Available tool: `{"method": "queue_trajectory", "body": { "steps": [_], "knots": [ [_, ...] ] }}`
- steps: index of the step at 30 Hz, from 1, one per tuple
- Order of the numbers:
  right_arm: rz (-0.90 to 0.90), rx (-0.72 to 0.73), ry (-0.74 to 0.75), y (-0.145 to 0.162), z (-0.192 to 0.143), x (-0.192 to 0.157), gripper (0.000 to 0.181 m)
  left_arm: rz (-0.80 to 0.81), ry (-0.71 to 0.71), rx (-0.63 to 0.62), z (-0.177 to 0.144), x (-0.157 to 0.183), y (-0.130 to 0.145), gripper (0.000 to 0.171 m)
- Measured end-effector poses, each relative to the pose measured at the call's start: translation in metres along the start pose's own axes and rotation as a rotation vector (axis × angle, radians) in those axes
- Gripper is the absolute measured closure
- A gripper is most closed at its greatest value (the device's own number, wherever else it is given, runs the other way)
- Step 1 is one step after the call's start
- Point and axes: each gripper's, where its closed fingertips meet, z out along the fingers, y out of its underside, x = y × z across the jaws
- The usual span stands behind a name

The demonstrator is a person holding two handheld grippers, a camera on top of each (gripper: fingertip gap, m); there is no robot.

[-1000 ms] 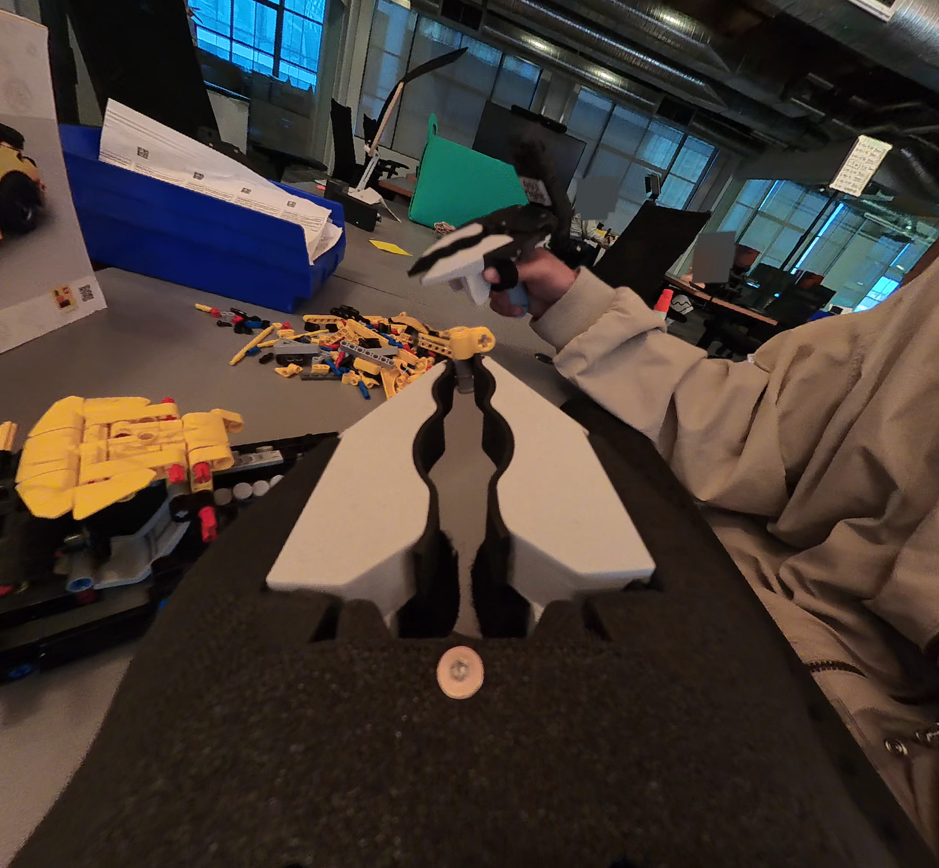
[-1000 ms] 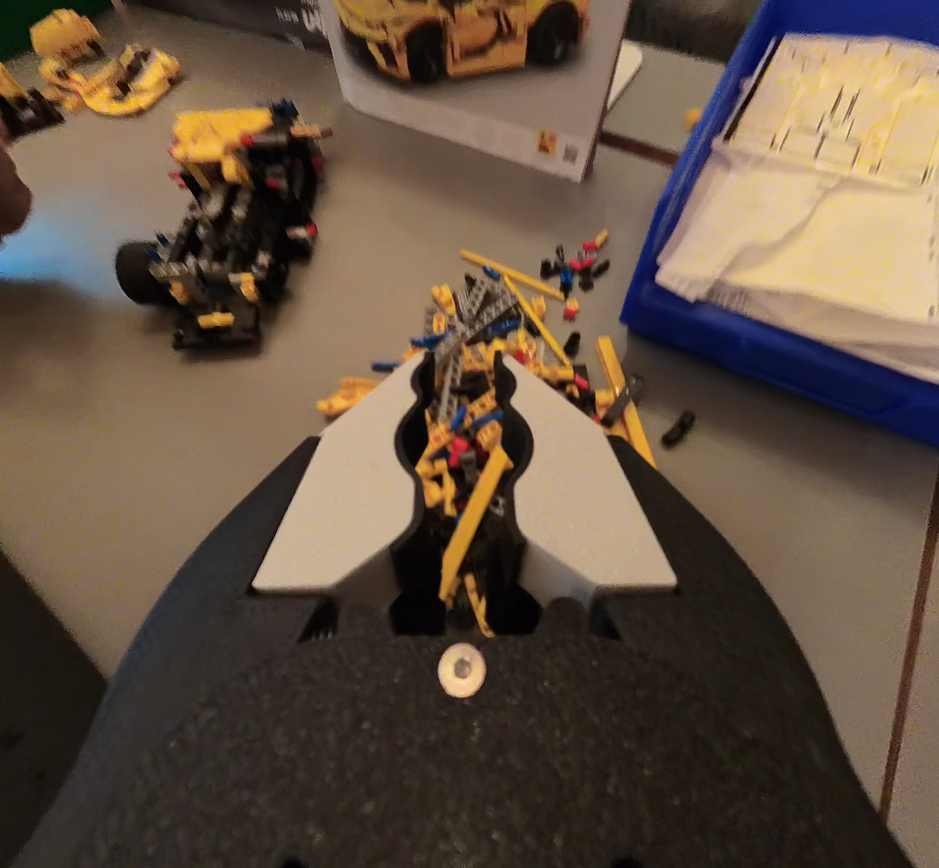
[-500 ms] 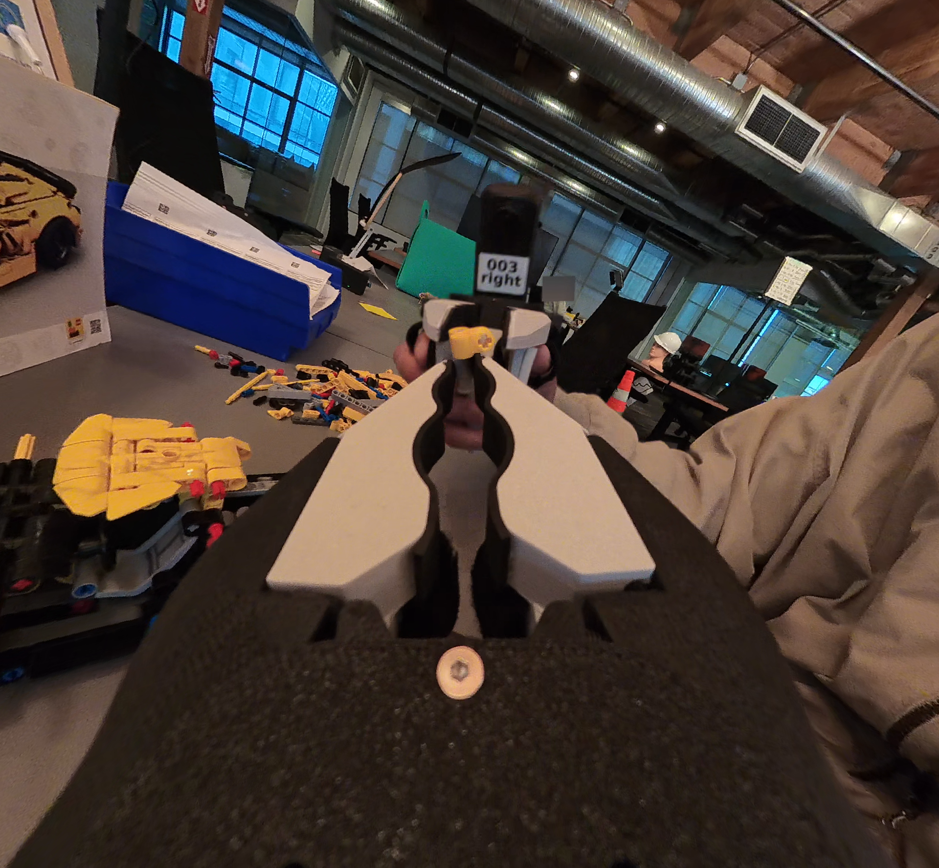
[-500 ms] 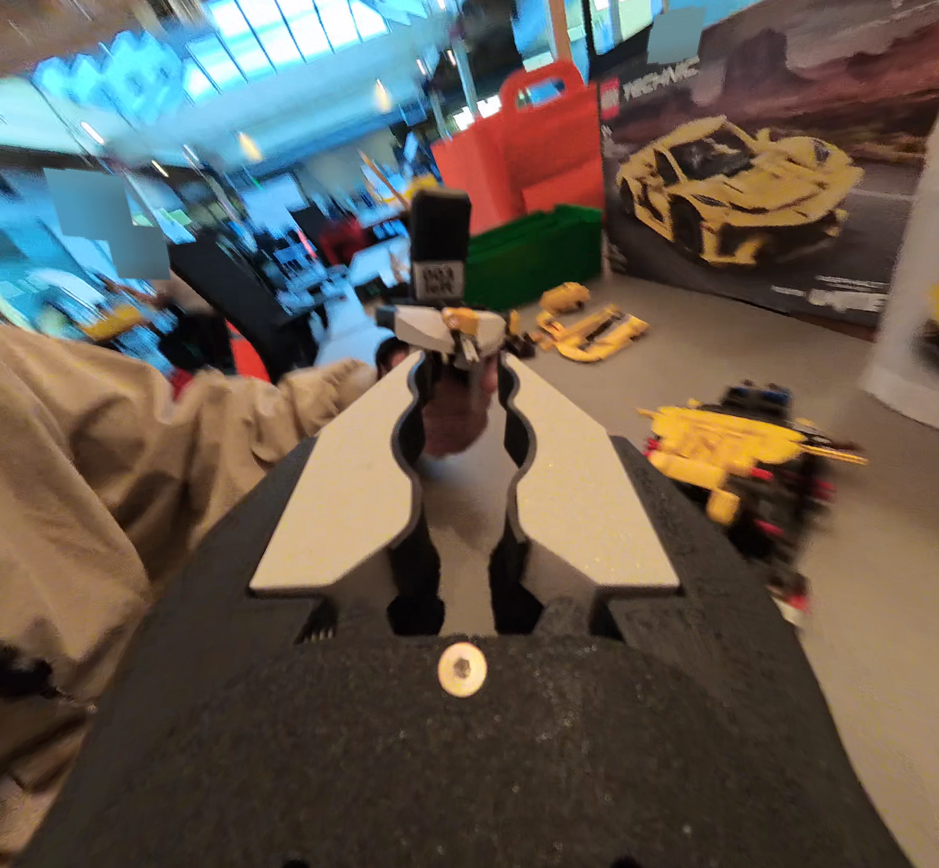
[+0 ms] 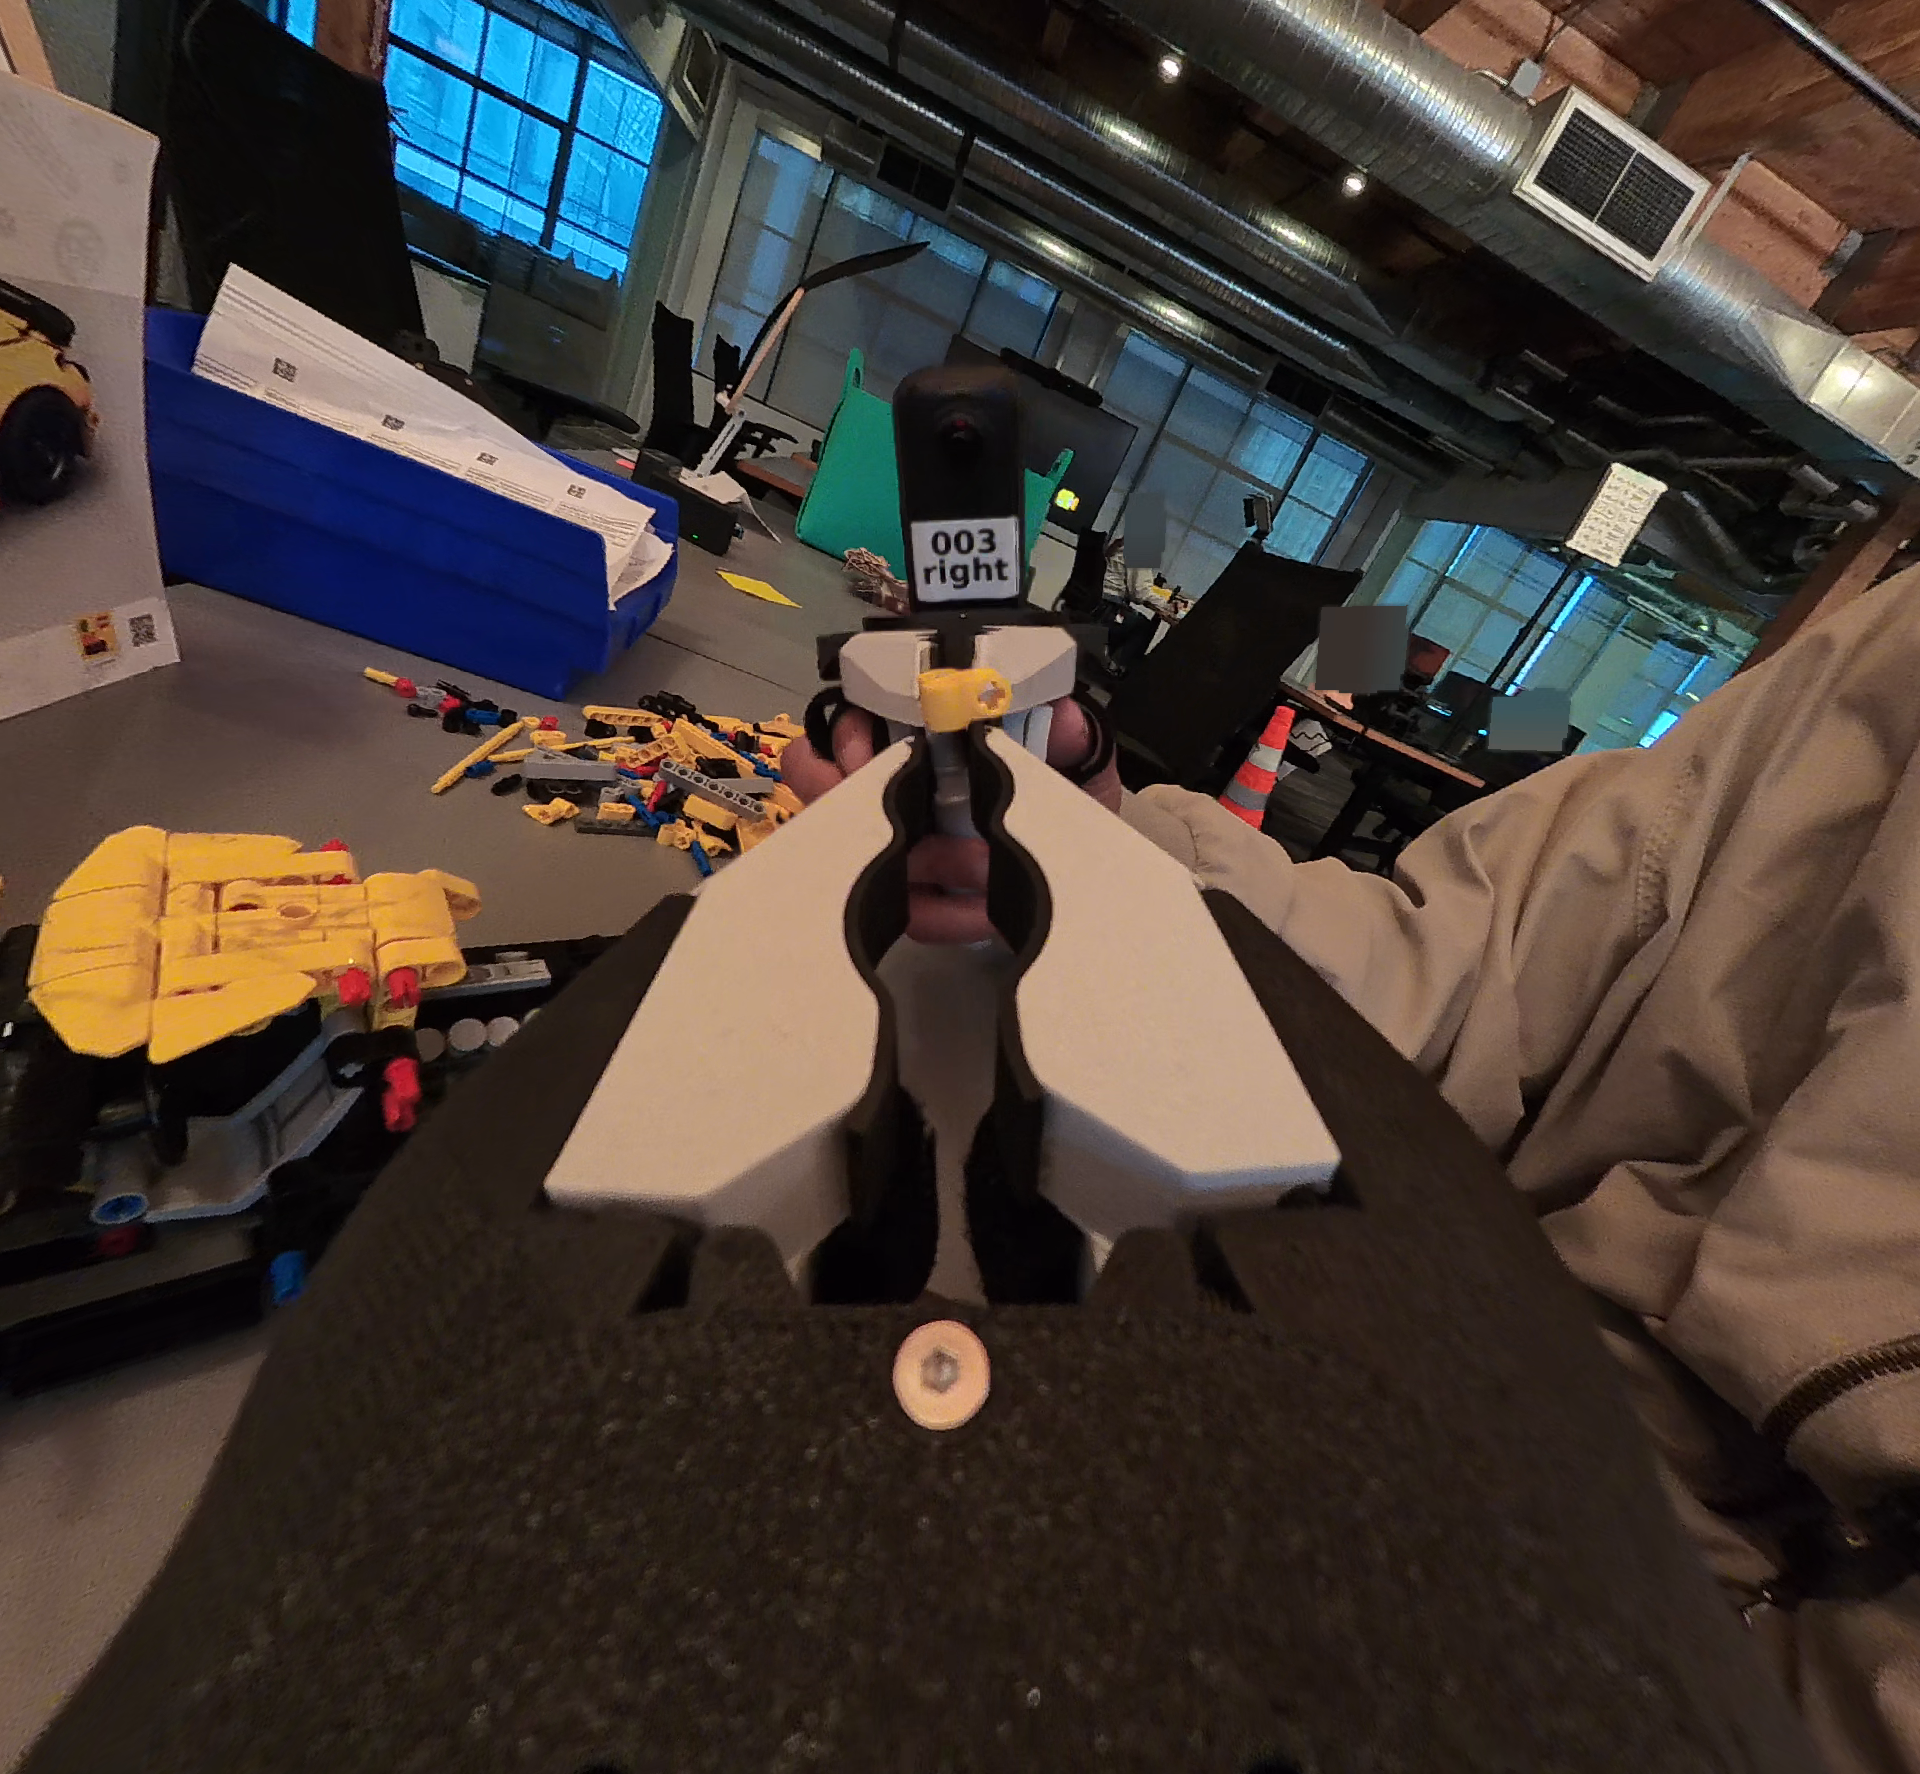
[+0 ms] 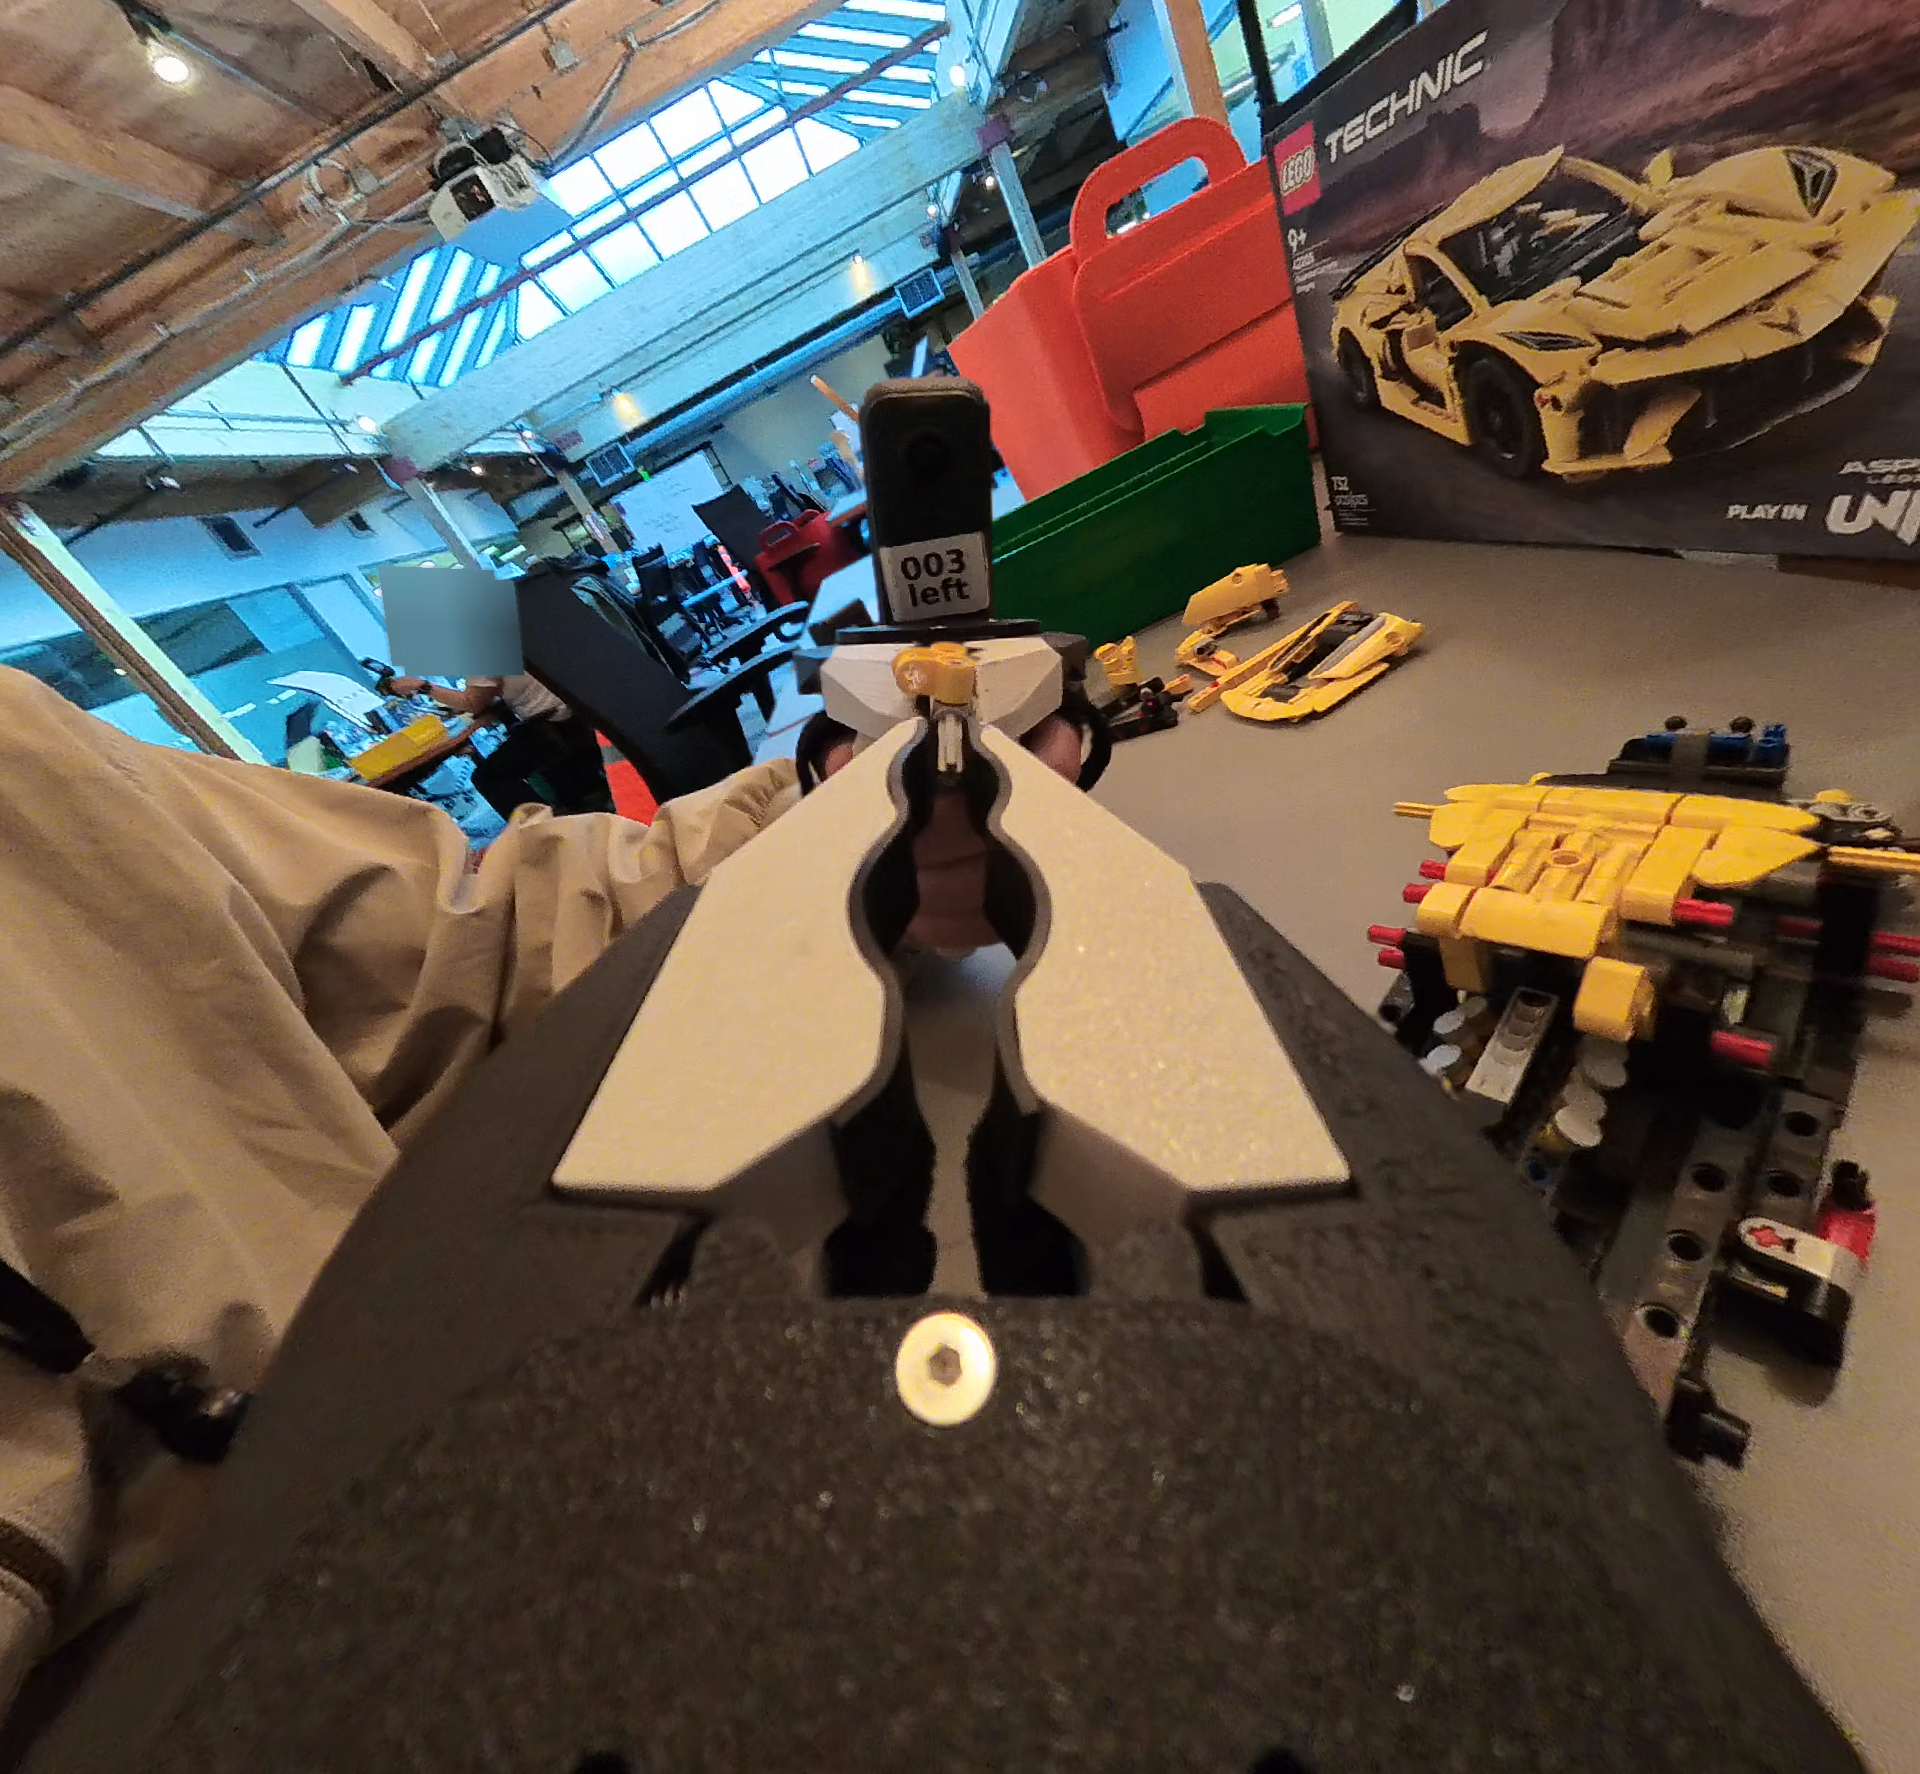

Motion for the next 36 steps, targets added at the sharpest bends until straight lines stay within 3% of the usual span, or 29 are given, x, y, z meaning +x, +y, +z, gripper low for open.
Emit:
{"method": "queue_trajectory", "body": {
  "steps": [5,7,11,16,22,25,26,28,30,32,36],
  "knots": [
    [0.01,-0.101,-0.039,0.021,0.004,-0.004,0.177,0.01,-0.006,-0.024,0.004,0.002,0.005,0.166],
    [-0.034,-0.081,-0.033,0.017,0.005,-0.006,0.16,0.037,-0.028,-0.028,0.005,0.0,0.005,0.166],
    [-0.093,-0.084,-0.031,0.017,0.007,-0.009,0.156,0.042,-0.02,-0.046,0.002,0.002,0.004,0.166],
    [-0.044,-0.032,-0.027,0.008,0.002,-0.006,0.158,0.039,-0.015,-0.058,0.0,0.003,0.004,0.166],
    [-0.079,-0.081,-0.017,0.014,0.001,-0.005,0.167,0.032,-0.007,-0.1,0.003,0.003,0.013,0.166],
    [-0.014,-0.105,-0.068,0.017,-0.001,-0.007,0.168,0.139,-0.03,-0.13,0.002,0.004,0.016,0.166],
    [-0.021,-0.076,-0.047,0.012,-0.007,-0.003,0.168,0.159,-0.053,-0.121,-0.002,0.001,0.013,0.166],
    [0.023,0.121,-0.048,-0.029,-0.043,0.003,0.168,0.11,-0.058,0.031,-0.027,-0.002,-0.019,0.166],
    [-0.024,0.153,0.01,-0.042,-0.072,0.009,0.168,0.125,-0.085,0.099,-0.05,-0.005,-0.04,0.167],
    [0.026,0.151,-0.086,-0.041,-0.075,-0.002,0.168,0.115,-0.082,0.089,-0.047,-0.004,-0.039,0.166],
    [0.092,0.189,-0.245,-0.047,-0.073,-0.021,0.169,0.085,-0.072,-0.03,-0.016,-0.007,-0.006,0.166]
  ]
}}
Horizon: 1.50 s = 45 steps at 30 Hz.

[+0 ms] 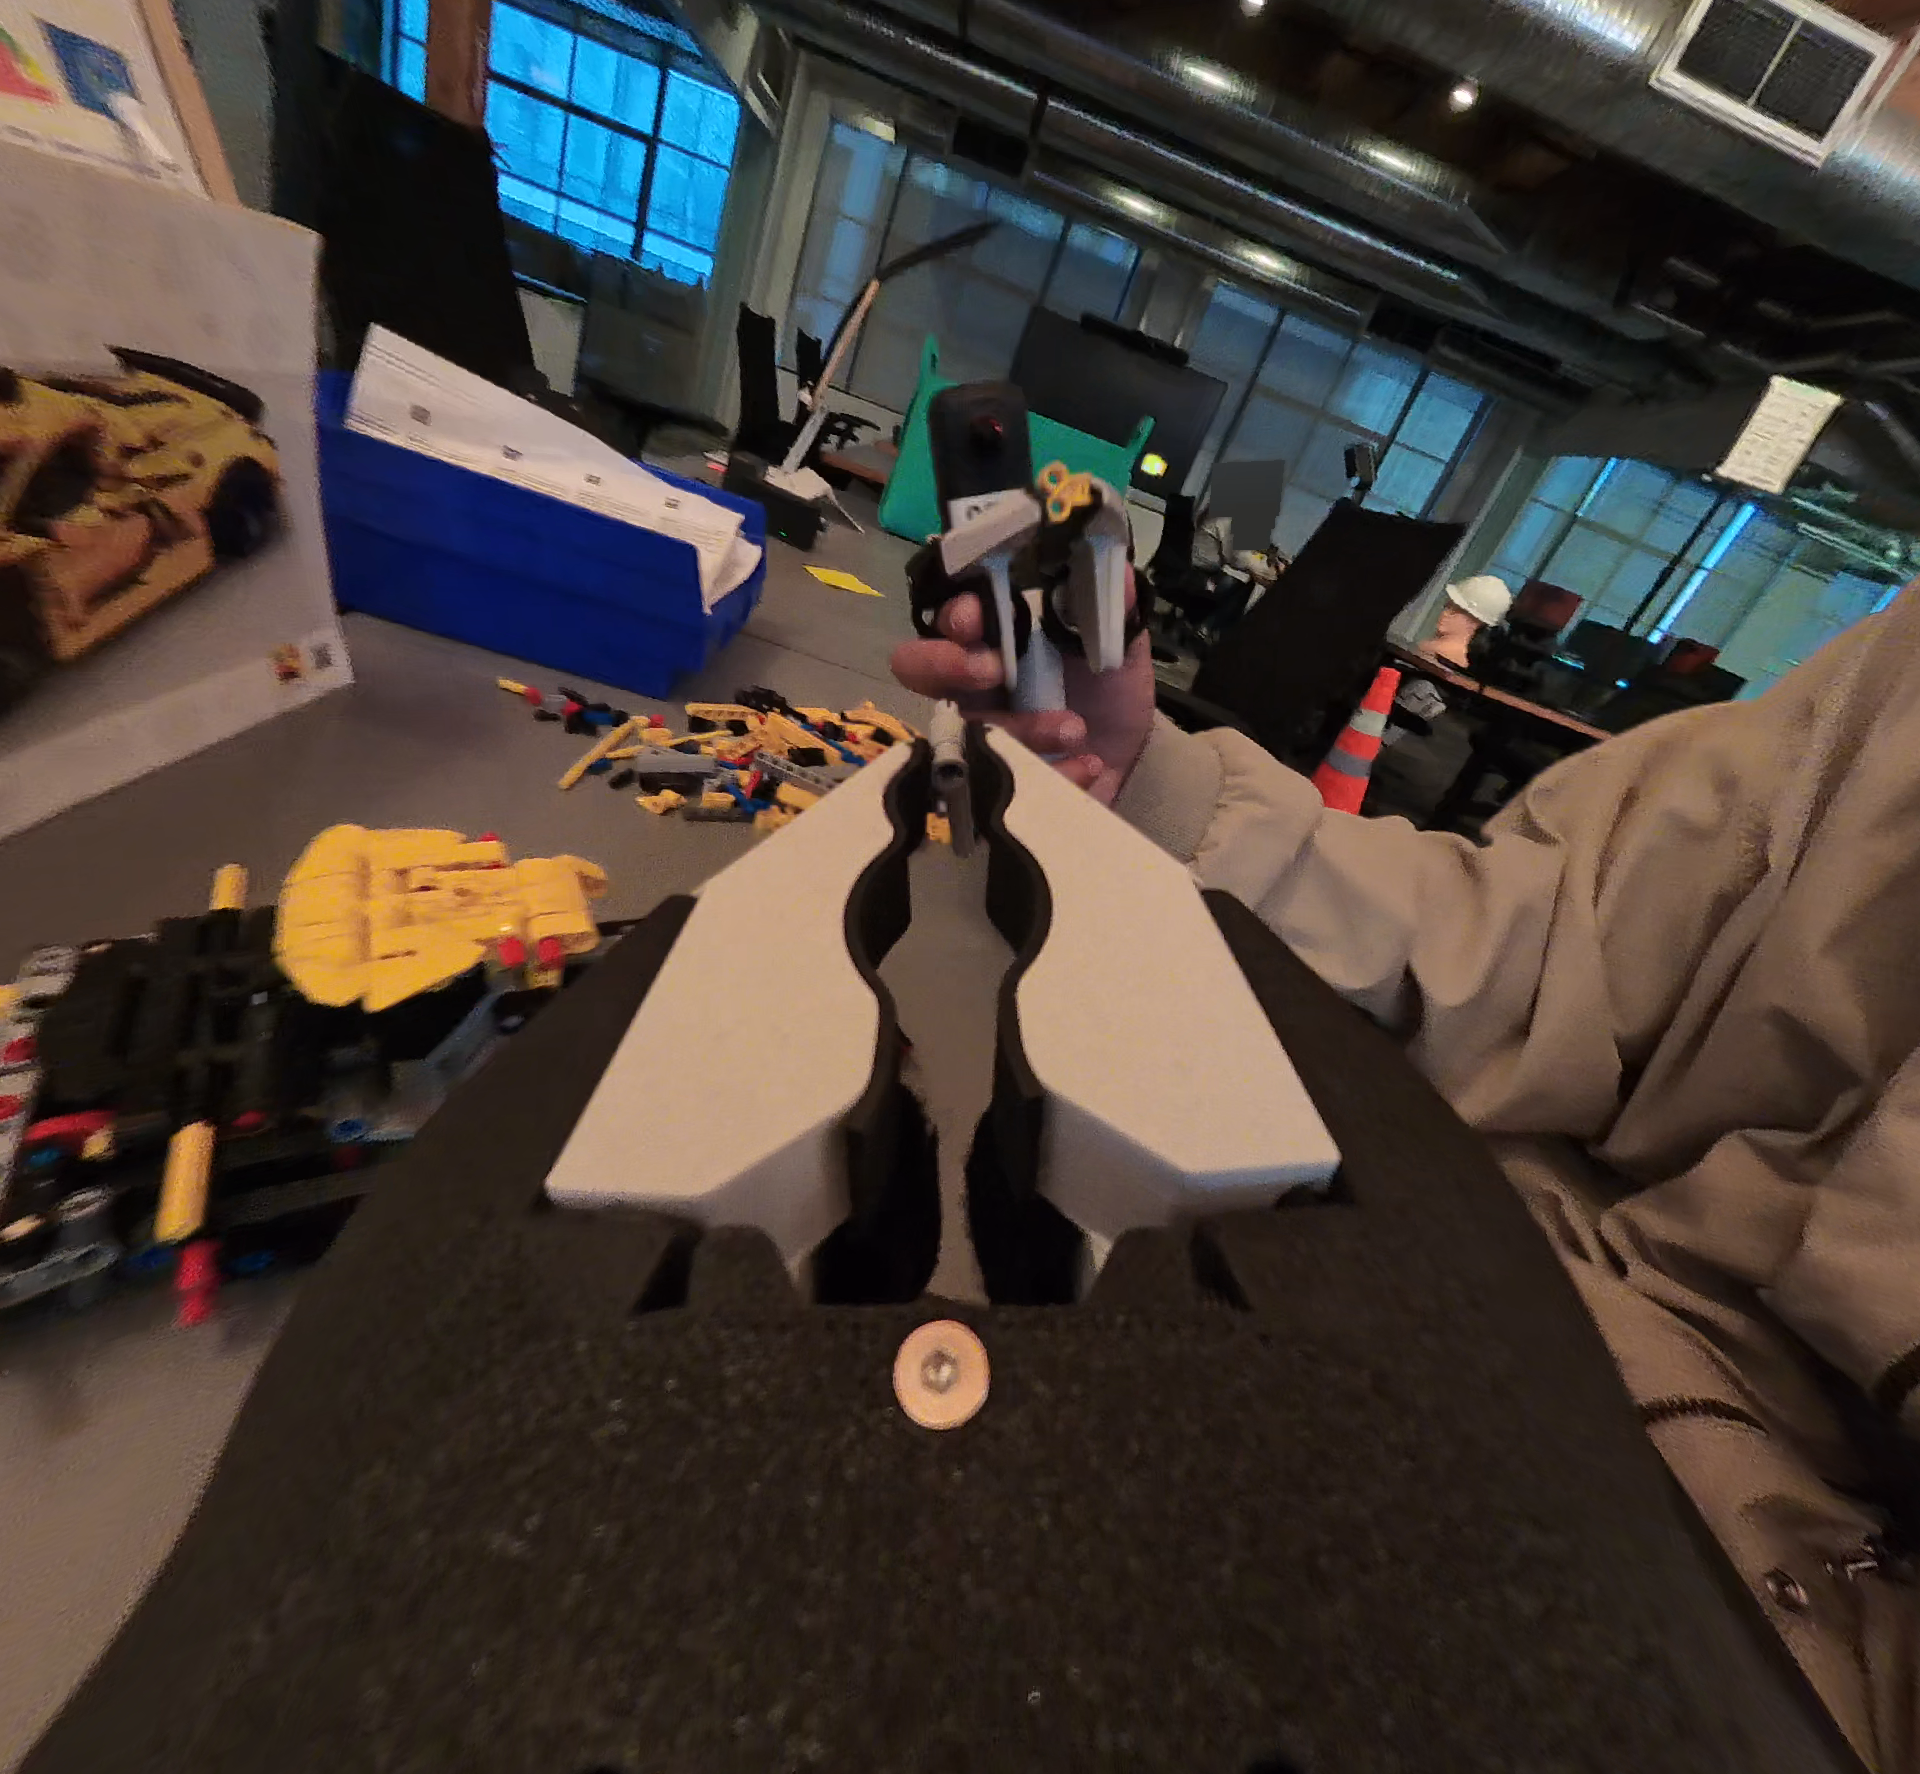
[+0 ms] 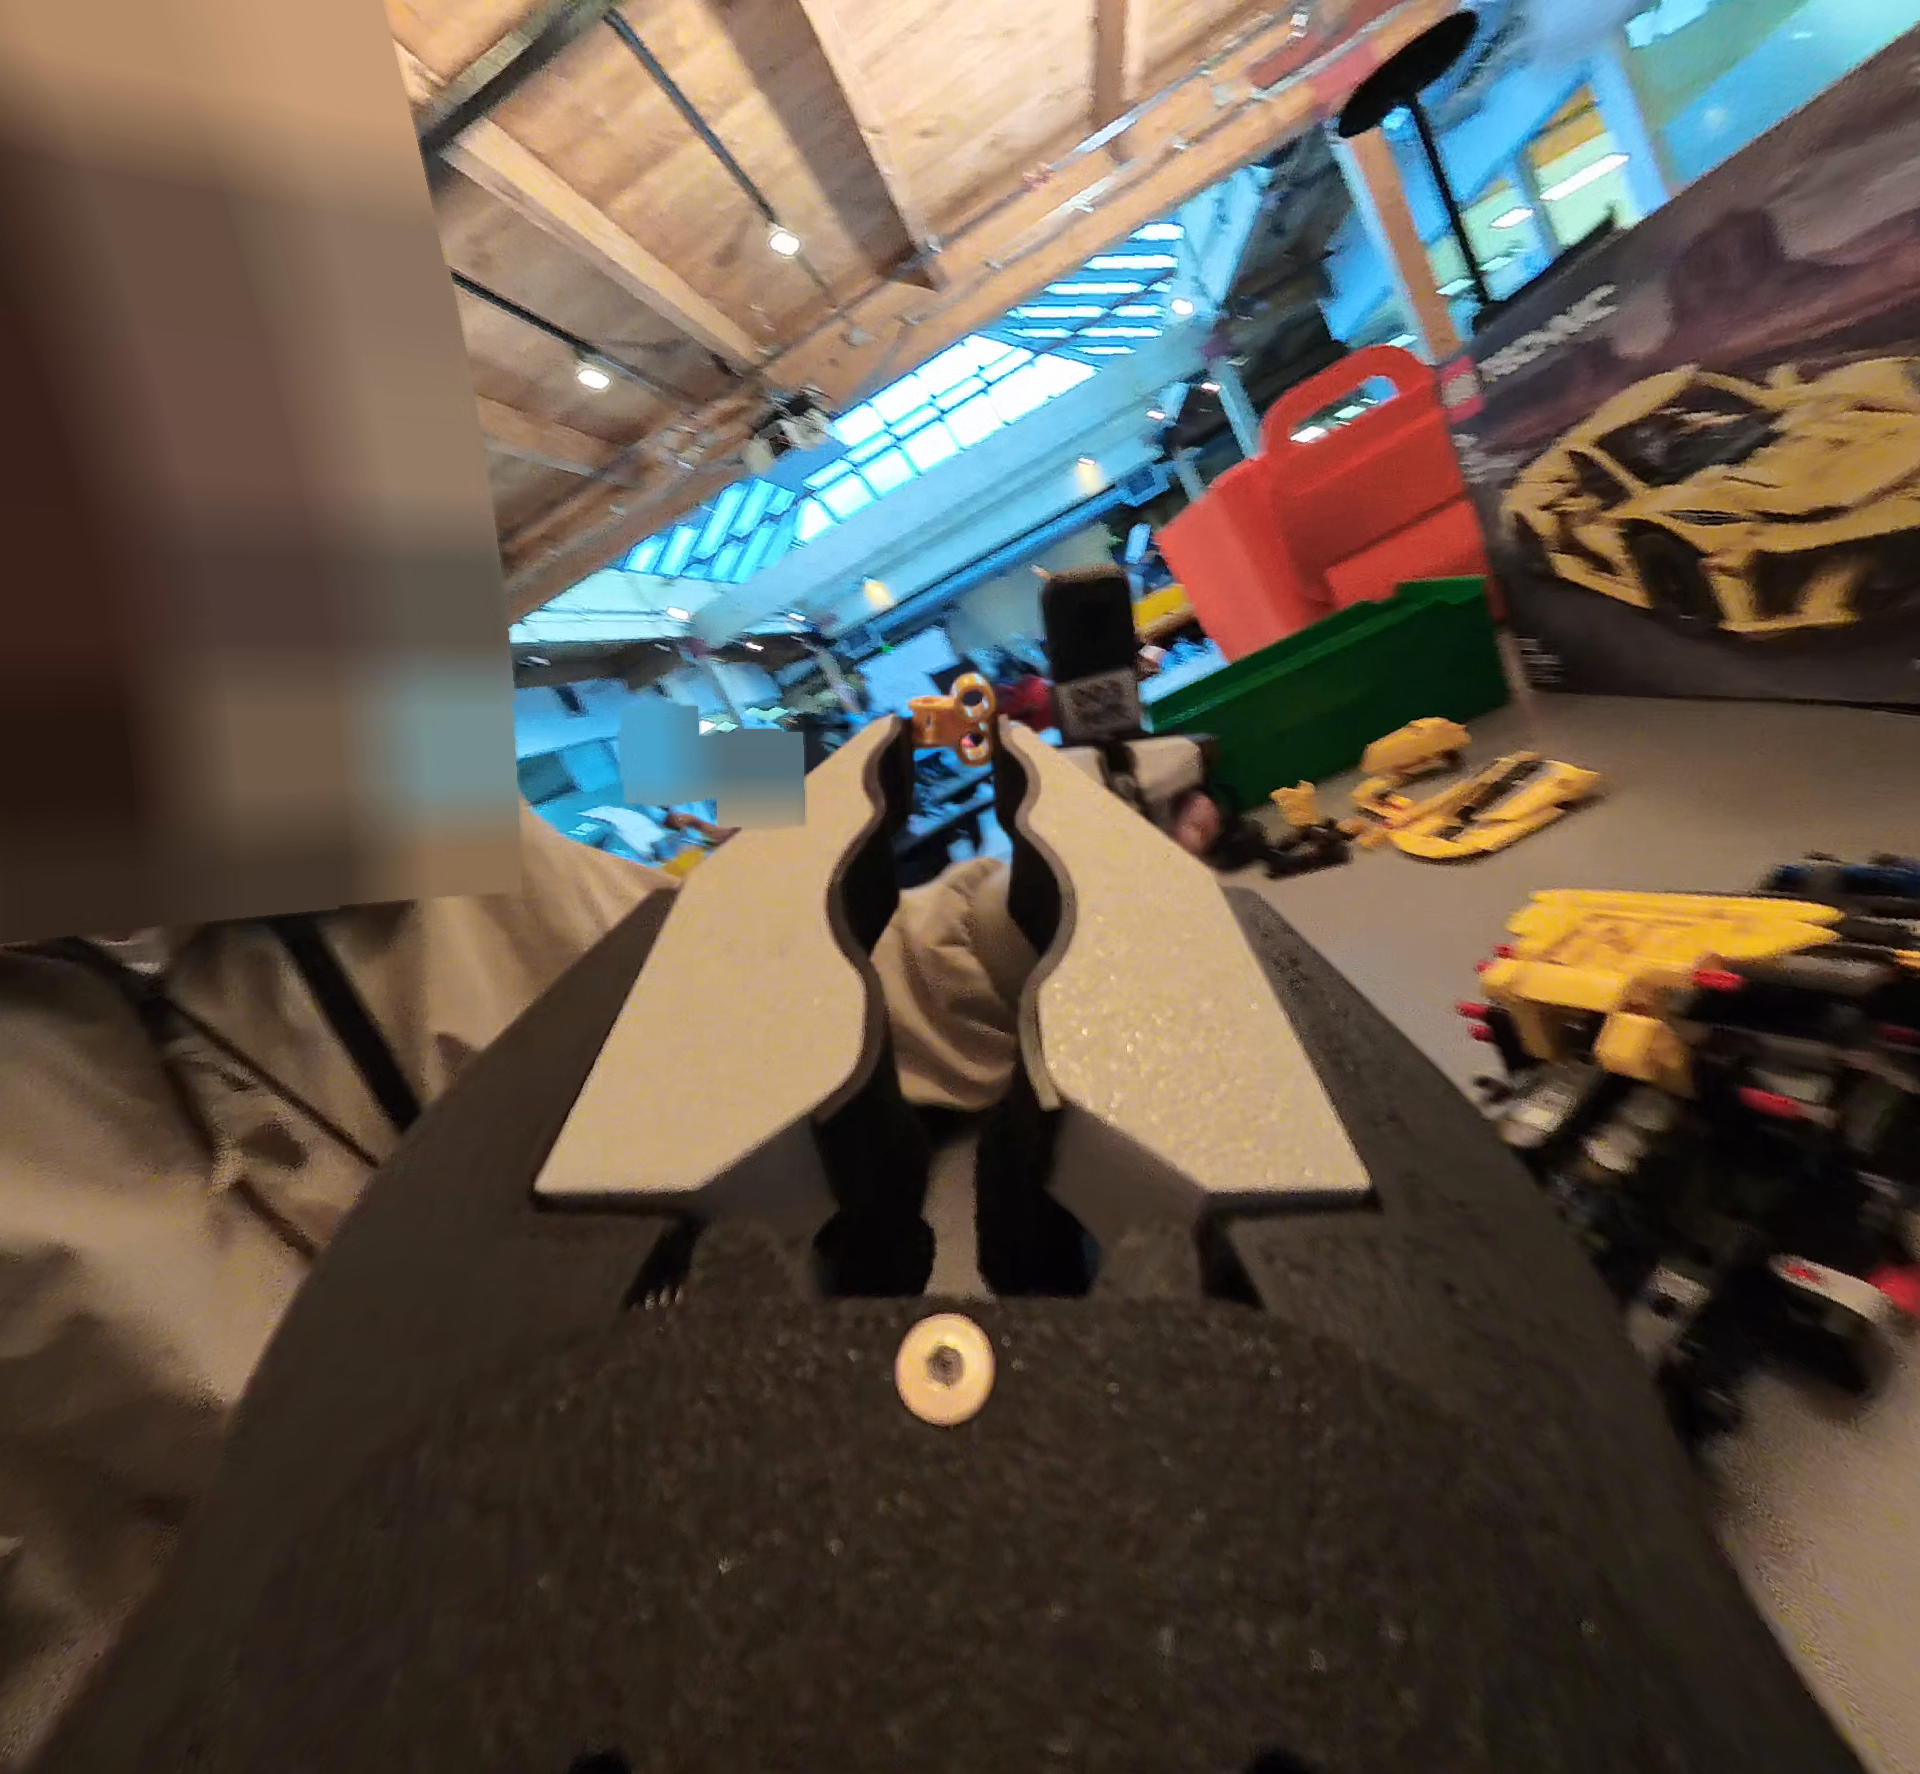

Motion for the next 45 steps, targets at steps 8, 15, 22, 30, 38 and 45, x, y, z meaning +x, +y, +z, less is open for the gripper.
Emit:
{"method": "queue_trajectory", "body": {
  "steps": [8,15,22,30,38,45],
  "knots": [
    [0.092,-0.003,0.043,-0.003,-0.01,0.007,0.169,-0.027,0.097,0.016,0.014,0.018,0.003,0.165],
    [-0.113,-0.642,1.355,0.037,-0.199,0.089,0.167,-0.034,0.114,0.033,0.01,0.021,-0.003,0.165],
    [-0.227,-0.518,0.932,0.047,-0.082,0.076,0.14,-0.092,0.099,0.053,0.012,0.015,-0.002,0.166],
    [-0.782,-0.385,0.96,0.064,0.051,0.064,0.139,-0.204,0.011,0.103,0.009,-0.011,-0.004,0.166],
    [-0.979,-0.392,1.064,0.058,0.055,0.063,0.156,-0.218,0.046,0.032,0.02,-0.005,0.01,0.165],
    [-1.006,-0.427,1.077,0.062,0.05,0.064,0.164,-0.227,0.048,0.017,0.021,-0.005,0.014,0.165]
  ]
}}
